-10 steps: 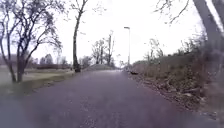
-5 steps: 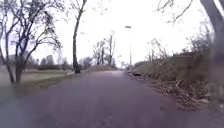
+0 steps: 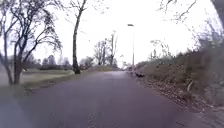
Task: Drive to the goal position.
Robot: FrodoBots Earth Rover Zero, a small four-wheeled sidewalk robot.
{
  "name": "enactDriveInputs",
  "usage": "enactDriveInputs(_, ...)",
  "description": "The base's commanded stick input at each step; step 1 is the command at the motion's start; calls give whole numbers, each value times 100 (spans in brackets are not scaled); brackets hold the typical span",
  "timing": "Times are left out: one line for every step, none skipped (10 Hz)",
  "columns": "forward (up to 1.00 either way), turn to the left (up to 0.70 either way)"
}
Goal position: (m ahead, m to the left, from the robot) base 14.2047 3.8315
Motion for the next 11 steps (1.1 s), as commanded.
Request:
enactDriveInputs(100,0)
enactDriveInputs(100,0)
enactDriveInputs(100,0)
enactDriveInputs(100,0)
enactDriveInputs(100,0)
enactDriveInputs(100,0)
enactDriveInputs(100,0)
enactDriveInputs(100,0)
enactDriveInputs(100,0)
enactDriveInputs(100,0)
enactDriveInputs(100,0)
